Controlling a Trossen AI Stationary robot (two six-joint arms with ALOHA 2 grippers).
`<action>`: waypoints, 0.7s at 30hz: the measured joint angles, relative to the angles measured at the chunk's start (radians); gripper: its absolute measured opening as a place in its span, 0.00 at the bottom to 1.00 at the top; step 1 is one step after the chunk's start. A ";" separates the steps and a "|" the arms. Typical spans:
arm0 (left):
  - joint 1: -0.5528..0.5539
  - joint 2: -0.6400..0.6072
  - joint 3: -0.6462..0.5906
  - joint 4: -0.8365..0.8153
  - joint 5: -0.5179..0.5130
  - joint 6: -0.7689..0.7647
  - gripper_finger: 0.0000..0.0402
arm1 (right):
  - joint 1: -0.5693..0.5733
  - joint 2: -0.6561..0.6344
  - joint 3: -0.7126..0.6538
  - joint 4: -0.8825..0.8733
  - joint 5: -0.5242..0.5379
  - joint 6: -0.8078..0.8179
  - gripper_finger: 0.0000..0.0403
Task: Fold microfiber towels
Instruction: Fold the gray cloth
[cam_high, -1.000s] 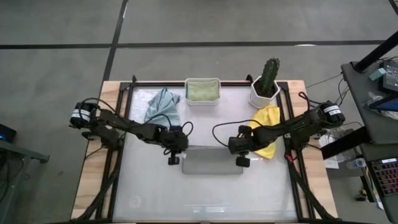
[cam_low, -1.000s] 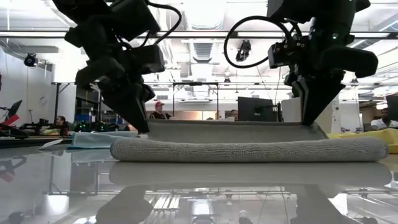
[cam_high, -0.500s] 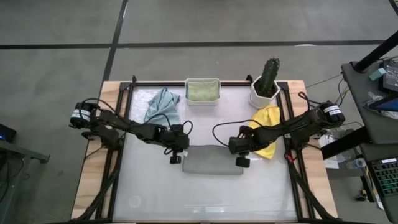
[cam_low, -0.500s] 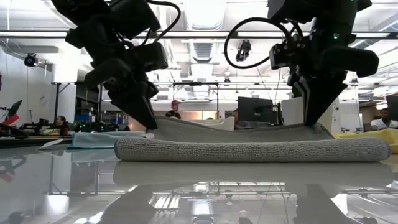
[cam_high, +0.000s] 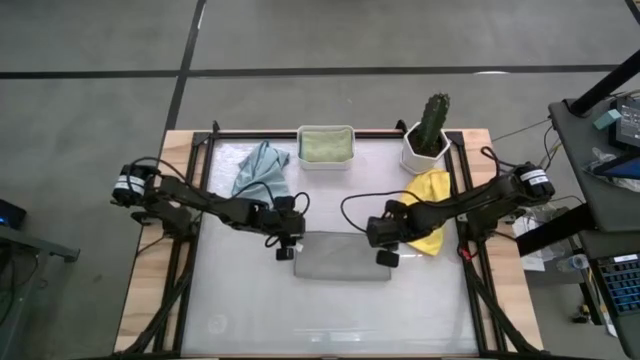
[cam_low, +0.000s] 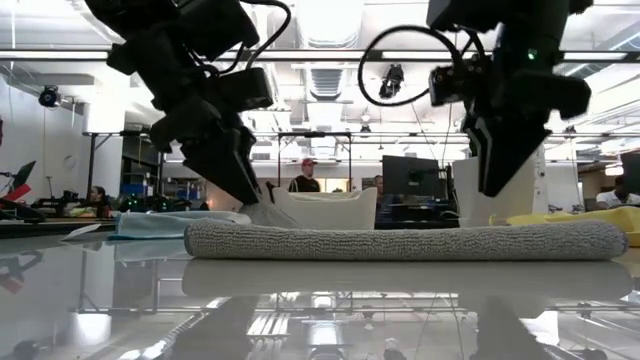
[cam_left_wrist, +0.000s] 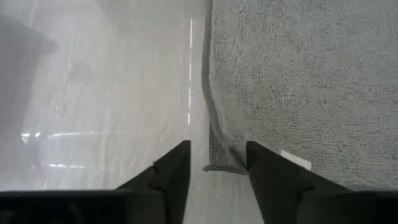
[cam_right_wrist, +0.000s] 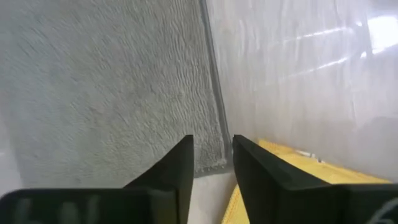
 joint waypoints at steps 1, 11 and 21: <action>0.000 -0.006 0.005 -0.007 0.000 0.000 0.38 | 0.002 -0.001 0.011 -0.007 0.000 0.001 0.27; -0.050 -0.061 0.008 0.068 -0.001 -0.010 0.41 | 0.063 -0.012 0.034 0.121 0.002 0.000 0.30; -0.109 0.117 0.004 0.353 -0.002 -0.037 0.41 | 0.105 -0.012 -0.039 0.417 0.026 -0.004 0.23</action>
